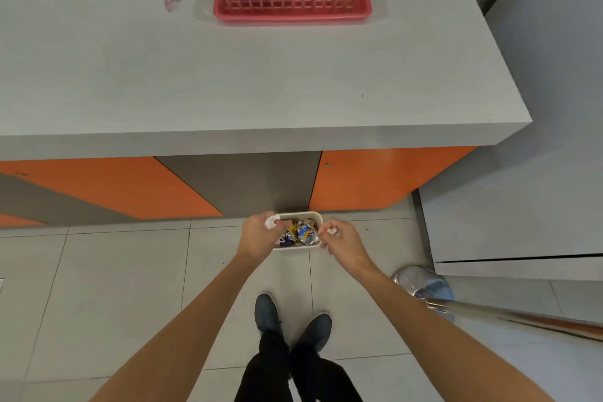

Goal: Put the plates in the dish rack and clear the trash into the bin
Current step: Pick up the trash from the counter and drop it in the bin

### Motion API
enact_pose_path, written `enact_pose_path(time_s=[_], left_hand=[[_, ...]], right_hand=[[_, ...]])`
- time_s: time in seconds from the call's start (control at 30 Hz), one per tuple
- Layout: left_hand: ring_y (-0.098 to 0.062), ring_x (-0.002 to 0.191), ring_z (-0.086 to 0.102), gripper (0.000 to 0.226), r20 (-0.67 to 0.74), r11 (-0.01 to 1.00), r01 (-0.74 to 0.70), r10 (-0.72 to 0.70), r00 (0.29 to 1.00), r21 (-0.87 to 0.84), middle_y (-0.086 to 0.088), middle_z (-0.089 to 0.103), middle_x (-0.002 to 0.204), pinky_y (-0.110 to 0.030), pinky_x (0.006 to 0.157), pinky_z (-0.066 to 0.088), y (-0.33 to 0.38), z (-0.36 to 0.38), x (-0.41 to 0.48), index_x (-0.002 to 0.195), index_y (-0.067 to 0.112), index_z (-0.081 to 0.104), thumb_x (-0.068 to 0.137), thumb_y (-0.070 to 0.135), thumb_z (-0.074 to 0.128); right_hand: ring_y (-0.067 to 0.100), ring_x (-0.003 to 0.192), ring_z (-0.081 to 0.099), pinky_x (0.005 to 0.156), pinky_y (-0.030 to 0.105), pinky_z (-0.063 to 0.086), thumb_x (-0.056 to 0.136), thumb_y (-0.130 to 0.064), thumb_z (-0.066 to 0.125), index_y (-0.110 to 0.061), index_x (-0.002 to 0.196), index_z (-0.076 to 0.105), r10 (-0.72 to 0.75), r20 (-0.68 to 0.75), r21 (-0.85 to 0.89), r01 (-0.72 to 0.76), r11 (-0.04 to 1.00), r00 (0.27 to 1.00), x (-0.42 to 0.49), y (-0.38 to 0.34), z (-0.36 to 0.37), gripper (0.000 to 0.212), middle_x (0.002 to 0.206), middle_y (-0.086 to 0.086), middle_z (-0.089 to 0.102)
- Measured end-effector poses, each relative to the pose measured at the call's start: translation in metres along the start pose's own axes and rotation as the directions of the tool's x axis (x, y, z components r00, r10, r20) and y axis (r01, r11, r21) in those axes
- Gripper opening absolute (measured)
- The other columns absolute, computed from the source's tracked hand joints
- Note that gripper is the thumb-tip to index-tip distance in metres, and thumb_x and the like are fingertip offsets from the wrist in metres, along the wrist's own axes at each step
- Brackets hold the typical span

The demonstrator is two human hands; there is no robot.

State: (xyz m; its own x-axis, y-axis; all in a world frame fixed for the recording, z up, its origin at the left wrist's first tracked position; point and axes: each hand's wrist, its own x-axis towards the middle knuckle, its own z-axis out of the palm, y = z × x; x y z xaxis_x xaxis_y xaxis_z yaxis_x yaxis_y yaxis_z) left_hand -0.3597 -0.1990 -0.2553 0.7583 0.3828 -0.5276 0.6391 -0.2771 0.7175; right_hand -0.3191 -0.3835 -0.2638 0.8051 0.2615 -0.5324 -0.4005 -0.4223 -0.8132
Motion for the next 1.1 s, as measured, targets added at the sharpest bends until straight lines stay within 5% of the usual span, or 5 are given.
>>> enact_pose_path(time_s=[0.4, 0.6, 0.87, 1.0, 1.1], left_hand=[[-0.013, 0.081, 0.051, 0.024, 0.237, 0.997, 0.040, -0.053, 0.970, 0.060, -0.010, 0.055, 0.108, -0.025, 0.064, 0.041, -0.097, 0.067, 0.066, 0.101, 0.027, 0.055, 0.096, 0.004, 0.048], [-0.020, 0.098, 0.050, 0.027, 0.203, 0.971, -0.053, 0.004, 0.979, 0.235, -0.003, 0.047, 0.111, -0.023, 0.076, 0.038, -0.174, 0.108, 0.139, 0.121, 0.006, 0.056, 0.096, 0.003, 0.048], [-0.021, 0.103, 0.055, 0.036, 0.298, 0.898, -0.266, 0.163, 0.941, 0.350, -0.010, 0.054, 0.121, -0.008, 0.071, 0.038, -0.238, 0.162, 0.248, 0.120, 0.011, 0.060, 0.087, -0.001, 0.055], [-0.025, 0.113, 0.054, 0.050, 0.303, 0.872, -0.255, 0.131, 0.944, 0.419, -0.011, 0.055, 0.124, -0.020, 0.080, 0.042, -0.265, 0.179, 0.288, 0.128, 0.013, 0.056, 0.082, -0.006, 0.057], [-0.028, 0.112, 0.056, 0.047, 0.242, 0.889, -0.208, 0.115, 0.964, 0.409, -0.013, 0.059, 0.122, -0.028, 0.085, 0.045, -0.277, 0.188, 0.309, 0.128, 0.011, 0.055, 0.084, -0.003, 0.060]], right_hand=[[0.002, 0.085, 0.050, 0.062, 0.012, 0.039, 0.085, 0.015, 0.047, -0.020, 0.088, 0.064, 0.055, 0.140, -0.218, -0.023, 0.976, 0.989, 0.059, 0.109, 0.016, 0.039, 0.108, 0.000, 0.053], [0.020, 0.097, 0.053, 0.068, 0.006, 0.037, 0.089, 0.004, 0.054, -0.014, 0.099, 0.067, 0.075, 0.158, -0.273, -0.029, 0.962, 0.985, 0.123, 0.202, 0.046, 0.024, 0.111, 0.006, 0.056], [0.021, 0.082, 0.055, 0.068, 0.030, 0.046, 0.085, -0.006, 0.061, -0.029, 0.080, 0.063, 0.125, 0.027, -0.218, -0.116, 0.969, 0.992, 0.230, 0.281, 0.066, 0.023, 0.104, 0.009, 0.060], [0.014, 0.073, 0.051, 0.051, 0.015, 0.041, 0.090, -0.007, 0.058, -0.019, 0.098, 0.065, 0.100, 0.036, -0.300, -0.084, 0.950, 0.994, 0.272, 0.299, 0.083, 0.016, 0.110, 0.006, 0.056], [0.018, 0.090, 0.052, 0.063, 0.014, 0.042, 0.092, -0.011, 0.058, -0.011, 0.111, 0.068, 0.097, 0.064, -0.342, -0.070, 0.937, 0.993, 0.294, 0.309, 0.099, 0.021, 0.109, 0.001, 0.053]])
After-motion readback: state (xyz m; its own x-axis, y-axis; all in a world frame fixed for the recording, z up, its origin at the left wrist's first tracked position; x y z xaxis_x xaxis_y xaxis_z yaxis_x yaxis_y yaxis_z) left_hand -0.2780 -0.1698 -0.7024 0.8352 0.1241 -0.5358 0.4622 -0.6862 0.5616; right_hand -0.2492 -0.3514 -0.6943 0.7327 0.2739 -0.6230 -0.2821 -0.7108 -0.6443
